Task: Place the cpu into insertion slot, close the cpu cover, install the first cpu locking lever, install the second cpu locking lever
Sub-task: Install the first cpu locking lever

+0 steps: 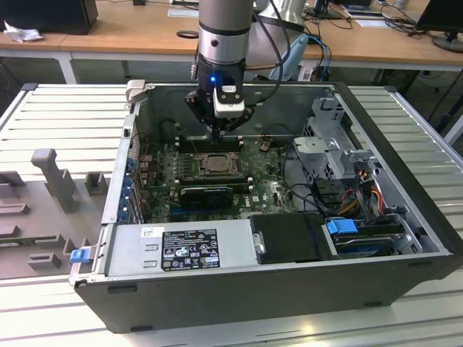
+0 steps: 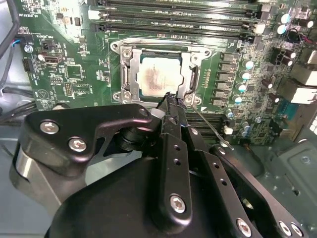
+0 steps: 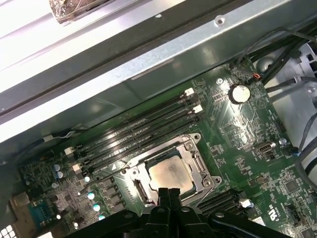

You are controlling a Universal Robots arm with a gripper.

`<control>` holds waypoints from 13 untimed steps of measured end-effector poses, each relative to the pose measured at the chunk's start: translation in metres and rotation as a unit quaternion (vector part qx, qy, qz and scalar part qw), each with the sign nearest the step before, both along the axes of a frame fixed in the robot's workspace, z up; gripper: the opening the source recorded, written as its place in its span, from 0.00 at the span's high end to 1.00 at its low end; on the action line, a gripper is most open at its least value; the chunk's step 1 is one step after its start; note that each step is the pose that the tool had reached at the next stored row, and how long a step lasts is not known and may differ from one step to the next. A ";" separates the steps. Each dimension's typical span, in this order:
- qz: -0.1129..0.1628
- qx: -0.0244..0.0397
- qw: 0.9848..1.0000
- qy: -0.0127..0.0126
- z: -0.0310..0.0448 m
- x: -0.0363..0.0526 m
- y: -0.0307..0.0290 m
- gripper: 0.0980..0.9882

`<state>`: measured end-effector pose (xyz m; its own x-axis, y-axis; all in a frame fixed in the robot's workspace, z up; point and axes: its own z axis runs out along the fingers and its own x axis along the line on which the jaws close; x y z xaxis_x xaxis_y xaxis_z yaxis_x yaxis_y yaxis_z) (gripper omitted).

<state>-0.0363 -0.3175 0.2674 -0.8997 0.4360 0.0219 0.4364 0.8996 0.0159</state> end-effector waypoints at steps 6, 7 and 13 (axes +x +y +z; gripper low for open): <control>0.056 0.000 0.998 0.000 0.0000 0.0000 0.0000 0.99; 0.069 0.000 0.998 0.000 0.0000 -0.0005 -0.0010 0.99; 0.099 0.000 0.995 -0.001 0.0000 -0.0013 -0.0032 0.99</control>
